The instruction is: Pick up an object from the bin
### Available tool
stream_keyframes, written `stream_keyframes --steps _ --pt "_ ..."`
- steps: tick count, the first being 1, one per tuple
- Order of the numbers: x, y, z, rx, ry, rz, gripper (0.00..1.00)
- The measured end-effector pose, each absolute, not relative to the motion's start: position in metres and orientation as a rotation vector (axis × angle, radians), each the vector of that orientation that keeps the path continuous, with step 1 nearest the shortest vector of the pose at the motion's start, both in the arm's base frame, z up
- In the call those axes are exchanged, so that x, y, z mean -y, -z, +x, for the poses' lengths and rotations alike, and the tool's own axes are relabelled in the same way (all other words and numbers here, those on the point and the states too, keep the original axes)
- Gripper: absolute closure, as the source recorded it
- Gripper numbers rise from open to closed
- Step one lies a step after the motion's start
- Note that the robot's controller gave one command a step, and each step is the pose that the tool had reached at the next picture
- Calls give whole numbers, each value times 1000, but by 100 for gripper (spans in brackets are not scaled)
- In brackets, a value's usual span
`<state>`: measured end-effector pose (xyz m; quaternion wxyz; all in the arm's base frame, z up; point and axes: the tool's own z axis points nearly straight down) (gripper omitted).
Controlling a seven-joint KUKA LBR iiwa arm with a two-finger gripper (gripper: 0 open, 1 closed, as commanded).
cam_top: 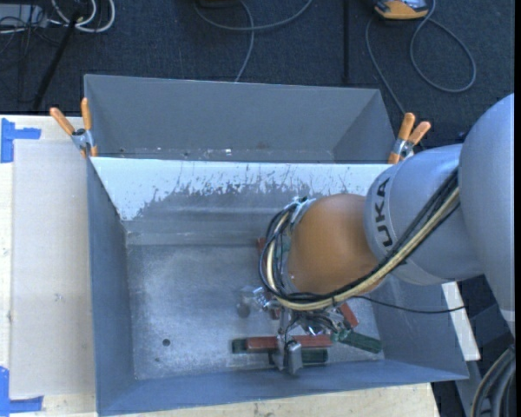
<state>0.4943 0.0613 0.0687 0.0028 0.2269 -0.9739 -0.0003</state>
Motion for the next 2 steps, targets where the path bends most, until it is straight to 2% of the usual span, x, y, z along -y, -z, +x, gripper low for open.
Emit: stream_keyframes --steps 1,2 --pt "-61 -72 495 3054 0 714 100" --pt "-80 -82 492 2747 2 1529 100"
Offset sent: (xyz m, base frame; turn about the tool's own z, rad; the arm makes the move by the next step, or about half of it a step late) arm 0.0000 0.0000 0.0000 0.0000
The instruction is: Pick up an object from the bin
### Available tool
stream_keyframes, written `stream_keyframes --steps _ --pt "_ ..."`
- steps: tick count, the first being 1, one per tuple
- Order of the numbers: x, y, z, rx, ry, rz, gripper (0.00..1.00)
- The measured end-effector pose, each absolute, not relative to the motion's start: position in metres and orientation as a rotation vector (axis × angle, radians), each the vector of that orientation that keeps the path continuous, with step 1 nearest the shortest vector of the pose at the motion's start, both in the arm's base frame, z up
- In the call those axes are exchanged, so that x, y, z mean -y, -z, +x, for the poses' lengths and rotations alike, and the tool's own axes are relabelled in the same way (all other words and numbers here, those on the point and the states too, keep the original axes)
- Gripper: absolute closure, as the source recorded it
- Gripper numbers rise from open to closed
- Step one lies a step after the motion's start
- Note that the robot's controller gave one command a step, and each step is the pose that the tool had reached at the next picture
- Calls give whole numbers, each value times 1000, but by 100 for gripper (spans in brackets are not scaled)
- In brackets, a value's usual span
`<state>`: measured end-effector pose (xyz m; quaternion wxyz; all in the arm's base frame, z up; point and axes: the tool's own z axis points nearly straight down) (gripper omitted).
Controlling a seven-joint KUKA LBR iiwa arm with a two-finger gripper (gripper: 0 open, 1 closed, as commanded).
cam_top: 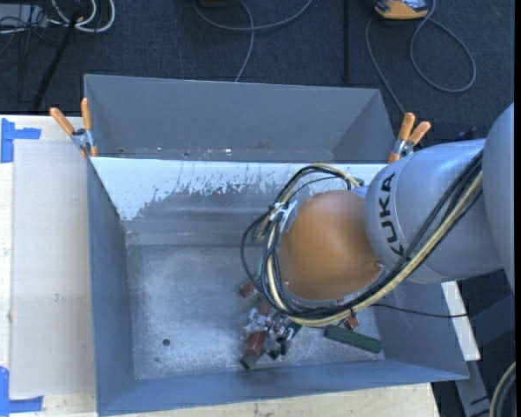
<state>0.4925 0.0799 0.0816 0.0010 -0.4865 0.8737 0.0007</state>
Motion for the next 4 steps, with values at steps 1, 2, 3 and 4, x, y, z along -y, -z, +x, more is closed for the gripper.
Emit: stream_keyframes --steps 1,2,3,4 --pt "-53 -229 494 -2712 5 -1571 100" --pt "-53 -224 492 -2720 -3 -1571 0" --pt "23 -178 505 -2701 -2 -1614 0" --pt "34 -116 523 -2061 -8 -2374 0"
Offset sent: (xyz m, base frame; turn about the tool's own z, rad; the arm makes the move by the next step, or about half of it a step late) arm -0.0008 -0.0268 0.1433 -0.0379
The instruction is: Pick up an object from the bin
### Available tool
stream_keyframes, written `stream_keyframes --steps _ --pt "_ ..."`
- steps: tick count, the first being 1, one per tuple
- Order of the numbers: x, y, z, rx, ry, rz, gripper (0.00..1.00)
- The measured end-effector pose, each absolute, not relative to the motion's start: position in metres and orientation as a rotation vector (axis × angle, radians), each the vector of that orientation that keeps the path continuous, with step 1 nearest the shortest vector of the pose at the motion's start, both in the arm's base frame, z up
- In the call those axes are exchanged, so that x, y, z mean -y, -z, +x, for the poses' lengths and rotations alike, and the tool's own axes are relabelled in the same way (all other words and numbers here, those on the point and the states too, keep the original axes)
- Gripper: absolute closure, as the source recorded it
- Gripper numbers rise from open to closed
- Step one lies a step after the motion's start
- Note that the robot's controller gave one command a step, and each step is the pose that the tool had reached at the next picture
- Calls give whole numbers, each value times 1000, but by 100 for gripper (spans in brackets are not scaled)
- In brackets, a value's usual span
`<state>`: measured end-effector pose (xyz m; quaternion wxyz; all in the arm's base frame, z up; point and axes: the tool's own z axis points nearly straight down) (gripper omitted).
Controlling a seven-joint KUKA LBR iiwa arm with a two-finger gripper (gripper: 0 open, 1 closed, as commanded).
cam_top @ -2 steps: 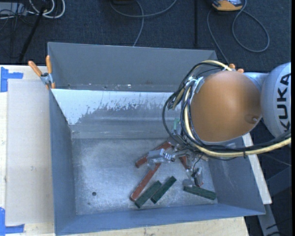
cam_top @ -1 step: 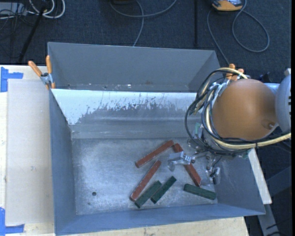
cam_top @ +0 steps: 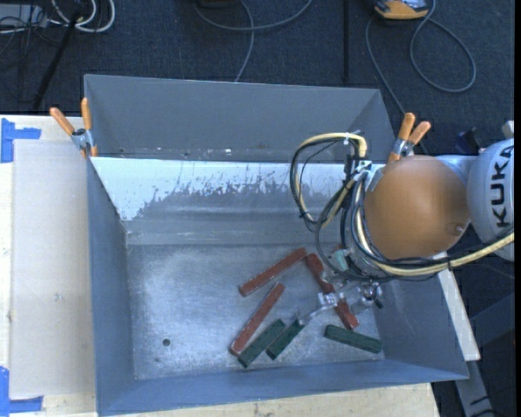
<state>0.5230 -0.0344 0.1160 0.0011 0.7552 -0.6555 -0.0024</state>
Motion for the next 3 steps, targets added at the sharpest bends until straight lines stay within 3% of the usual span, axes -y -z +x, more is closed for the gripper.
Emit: stream_keyframes --steps 1,2,3 --pt "60 -72 539 2142 7 2295 0" --pt "60 -75 540 2147 4 2294 100" --pt "62 -145 535 2106 -4 2336 100"
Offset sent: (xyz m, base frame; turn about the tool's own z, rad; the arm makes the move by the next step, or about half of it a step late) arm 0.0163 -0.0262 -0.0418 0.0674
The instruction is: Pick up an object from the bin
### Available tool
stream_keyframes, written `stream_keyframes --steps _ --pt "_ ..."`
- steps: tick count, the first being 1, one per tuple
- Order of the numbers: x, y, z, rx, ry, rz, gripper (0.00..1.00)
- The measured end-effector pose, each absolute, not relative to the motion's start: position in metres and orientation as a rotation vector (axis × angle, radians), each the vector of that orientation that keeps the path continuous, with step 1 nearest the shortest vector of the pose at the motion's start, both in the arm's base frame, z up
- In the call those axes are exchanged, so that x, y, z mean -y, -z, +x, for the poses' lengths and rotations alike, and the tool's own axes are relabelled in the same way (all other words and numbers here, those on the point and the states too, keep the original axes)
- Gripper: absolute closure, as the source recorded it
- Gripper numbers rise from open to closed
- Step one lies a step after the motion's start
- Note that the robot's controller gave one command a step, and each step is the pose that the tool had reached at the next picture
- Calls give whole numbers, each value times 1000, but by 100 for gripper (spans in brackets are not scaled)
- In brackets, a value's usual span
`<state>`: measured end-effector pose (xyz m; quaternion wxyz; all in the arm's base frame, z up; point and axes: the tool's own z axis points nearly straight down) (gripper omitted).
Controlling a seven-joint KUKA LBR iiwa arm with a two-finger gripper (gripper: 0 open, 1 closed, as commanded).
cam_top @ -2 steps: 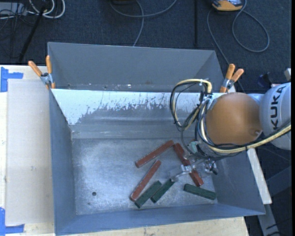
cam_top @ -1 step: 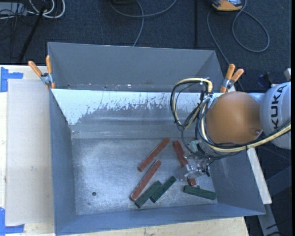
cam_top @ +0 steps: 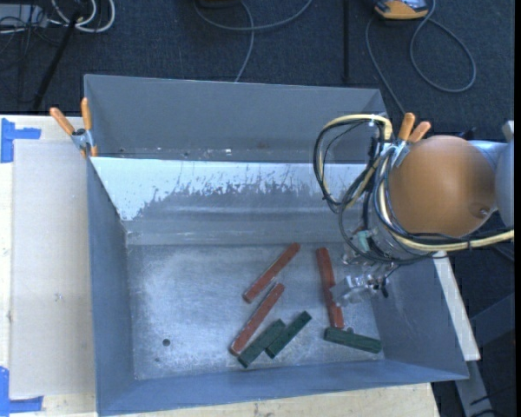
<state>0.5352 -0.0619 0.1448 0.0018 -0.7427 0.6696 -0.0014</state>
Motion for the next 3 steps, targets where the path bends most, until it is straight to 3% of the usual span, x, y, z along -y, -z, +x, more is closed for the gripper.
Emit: stream_keyframes --steps 1,2,3 --pt "62 -141 534 -2108 -6 -2329 0" --pt "81 -69 539 -2288 -7 -2153 0" --pt "81 -69 539 -2288 -5 -2153 100"
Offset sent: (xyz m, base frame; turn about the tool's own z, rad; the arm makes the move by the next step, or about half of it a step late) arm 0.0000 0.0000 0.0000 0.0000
